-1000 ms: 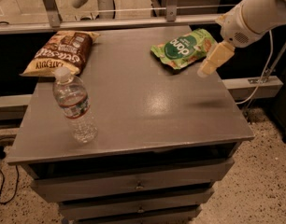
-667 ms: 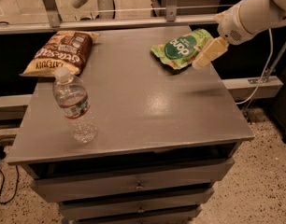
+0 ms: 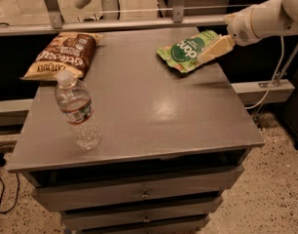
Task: Pick green rice chip bag
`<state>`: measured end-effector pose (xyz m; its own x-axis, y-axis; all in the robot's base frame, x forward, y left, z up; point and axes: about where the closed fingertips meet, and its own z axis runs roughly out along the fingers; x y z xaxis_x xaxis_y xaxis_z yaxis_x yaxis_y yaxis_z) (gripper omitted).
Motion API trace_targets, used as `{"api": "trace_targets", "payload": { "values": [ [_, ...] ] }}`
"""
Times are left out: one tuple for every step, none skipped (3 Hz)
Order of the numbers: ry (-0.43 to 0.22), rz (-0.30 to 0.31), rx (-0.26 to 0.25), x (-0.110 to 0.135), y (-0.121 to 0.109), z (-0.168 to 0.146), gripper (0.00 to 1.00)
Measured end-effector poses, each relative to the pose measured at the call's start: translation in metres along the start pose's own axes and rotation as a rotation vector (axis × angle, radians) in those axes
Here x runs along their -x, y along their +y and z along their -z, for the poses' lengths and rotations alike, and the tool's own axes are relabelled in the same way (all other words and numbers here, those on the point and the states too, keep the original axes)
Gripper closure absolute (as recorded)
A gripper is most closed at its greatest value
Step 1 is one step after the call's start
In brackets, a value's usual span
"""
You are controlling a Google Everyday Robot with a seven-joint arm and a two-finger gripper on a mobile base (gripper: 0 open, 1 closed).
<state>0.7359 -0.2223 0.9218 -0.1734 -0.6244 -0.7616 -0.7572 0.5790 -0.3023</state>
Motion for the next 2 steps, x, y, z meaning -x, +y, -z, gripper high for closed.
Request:
{"api": "trace_targets", "payload": {
  "values": [
    [-0.074,-0.053,0.022,-0.002,-0.004,-0.013,0.00],
    [-0.135,-0.086,0.049,0.003,-0.001,-0.027,0.00]
  ]
}}
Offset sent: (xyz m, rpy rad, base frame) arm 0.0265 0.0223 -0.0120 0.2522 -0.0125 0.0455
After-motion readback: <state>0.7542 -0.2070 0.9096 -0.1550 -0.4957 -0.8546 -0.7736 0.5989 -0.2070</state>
